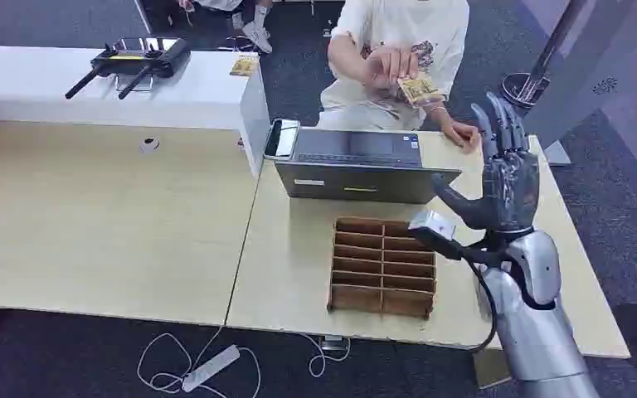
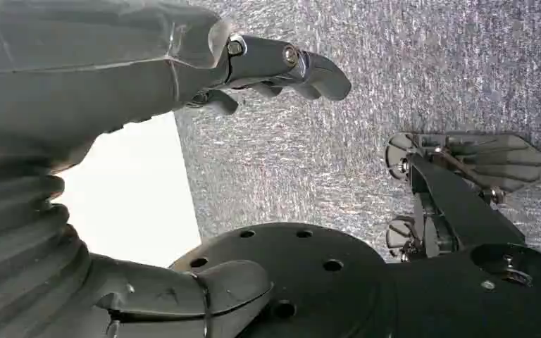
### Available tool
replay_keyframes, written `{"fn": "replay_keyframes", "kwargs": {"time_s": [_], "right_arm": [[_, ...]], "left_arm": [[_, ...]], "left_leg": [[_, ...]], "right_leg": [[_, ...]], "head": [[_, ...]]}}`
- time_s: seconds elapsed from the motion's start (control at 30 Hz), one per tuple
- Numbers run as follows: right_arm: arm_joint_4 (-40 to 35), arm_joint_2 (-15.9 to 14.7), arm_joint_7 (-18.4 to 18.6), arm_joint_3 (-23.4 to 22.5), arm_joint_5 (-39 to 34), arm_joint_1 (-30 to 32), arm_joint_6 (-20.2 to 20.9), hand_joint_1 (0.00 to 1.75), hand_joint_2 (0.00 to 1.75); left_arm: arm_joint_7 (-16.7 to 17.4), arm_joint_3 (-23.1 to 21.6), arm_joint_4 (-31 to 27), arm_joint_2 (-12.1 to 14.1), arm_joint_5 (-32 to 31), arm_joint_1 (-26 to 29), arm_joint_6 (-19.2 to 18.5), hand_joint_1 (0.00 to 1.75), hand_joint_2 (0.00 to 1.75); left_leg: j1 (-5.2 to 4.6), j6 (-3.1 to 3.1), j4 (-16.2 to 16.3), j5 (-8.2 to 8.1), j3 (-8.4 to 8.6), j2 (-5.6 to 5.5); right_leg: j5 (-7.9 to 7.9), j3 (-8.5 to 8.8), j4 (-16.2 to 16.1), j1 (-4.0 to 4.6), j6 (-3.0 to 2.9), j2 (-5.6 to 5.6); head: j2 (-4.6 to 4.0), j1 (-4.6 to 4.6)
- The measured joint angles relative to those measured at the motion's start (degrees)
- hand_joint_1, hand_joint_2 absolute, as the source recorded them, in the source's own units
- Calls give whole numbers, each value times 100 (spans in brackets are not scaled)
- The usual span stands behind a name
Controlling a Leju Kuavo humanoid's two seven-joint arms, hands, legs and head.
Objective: Pass the card to the sensor for recognition and then transmit it.
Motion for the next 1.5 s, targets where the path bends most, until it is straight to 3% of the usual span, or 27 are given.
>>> {"fn": "replay_keyframes", "kwargs": {"time_s": [0.23, 0.53, 0.57, 0.6, 0.63, 1.5], "right_arm": [[1132, 199, 291, 264, 651, -971, -159, 0, 175], [2286, 437, 489, 389, 904, -1978, 44, 0, 175], [2348, 450, 492, 391, 907, -2019, 53, 61, 175], [2405, 470, 494, 393, 907, -2056, 57, 103, 175], [2464, 485, 494, 397, 902, -2094, 53, 175, 175], [2803, 511, 369, 341, 476, -2205, -70, 175, 175]], "left_arm": [[-13, 0, 0, 4, -79, -7, -33, 0, 175], [24, -2, 4, 7, -144, -35, -37, 0, 175], [24, -2, 4, 7, -142, -36, -37, 0, 175], [24, -2, 4, 7, -140, -35, -37, 0, 175], [24, -2, 4, 5, -136, -35, -37, 0, 175], [-42, 0, 4, 4, -162, -32, -42, 0, 175]], "left_leg": [[0, 0, 0, 5, -2, -3], [0, -2, 0, 6, -3, -4], [0, -2, 0, 6, -3, -5], [0, -2, 1, 6, -4, -5], [0, -2, 1, 6, -3, -4], [0, -2, 2, 6, -3, -3]], "right_leg": [[3, -2, 0, 0, -2, -2], [4, -4, 0, 0, -3, -3], [4, -4, 0, 0, -3, -4], [4, -4, 0, 0, -3, -4], [4, -4, 0, 0, -3, -3], [4, -6, -1, 0, -3, -3]], "head": [[0, 0], [0, 2], [0, 2], [0, 0], [0, 0], [0, 0]]}}
